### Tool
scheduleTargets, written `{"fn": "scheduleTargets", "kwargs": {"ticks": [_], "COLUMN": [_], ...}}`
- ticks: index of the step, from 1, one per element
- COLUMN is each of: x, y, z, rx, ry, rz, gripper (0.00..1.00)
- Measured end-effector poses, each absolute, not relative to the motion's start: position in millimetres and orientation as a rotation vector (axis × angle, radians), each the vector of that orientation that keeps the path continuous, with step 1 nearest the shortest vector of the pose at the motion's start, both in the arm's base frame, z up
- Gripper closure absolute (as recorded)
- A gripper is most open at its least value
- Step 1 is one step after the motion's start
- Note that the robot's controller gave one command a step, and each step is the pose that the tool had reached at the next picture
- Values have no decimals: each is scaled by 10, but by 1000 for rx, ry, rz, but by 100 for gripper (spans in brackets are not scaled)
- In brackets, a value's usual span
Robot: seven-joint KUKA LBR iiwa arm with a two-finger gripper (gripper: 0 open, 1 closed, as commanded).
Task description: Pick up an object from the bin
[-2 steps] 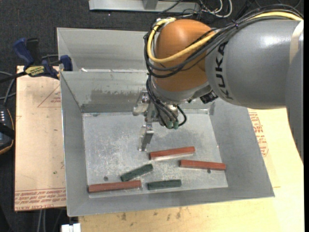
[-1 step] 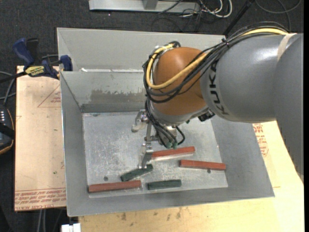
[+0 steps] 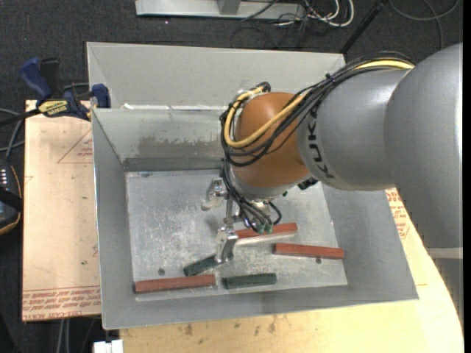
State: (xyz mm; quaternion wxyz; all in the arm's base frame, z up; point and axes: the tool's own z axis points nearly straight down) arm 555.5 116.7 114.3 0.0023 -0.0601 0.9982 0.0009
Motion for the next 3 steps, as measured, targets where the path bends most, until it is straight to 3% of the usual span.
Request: {"fn": "scheduleTargets", "kwargs": {"ticks": [1, 2, 3], "x": [5158, 5158, 5075], "y": [1315, 1315, 1219], "z": [781, 781, 2494], "rx": [-722, -721, -777], "ry": [3031, 3031, 3033], "rz": [6, 6, 1], "gripper": [100, 100, 100]}}
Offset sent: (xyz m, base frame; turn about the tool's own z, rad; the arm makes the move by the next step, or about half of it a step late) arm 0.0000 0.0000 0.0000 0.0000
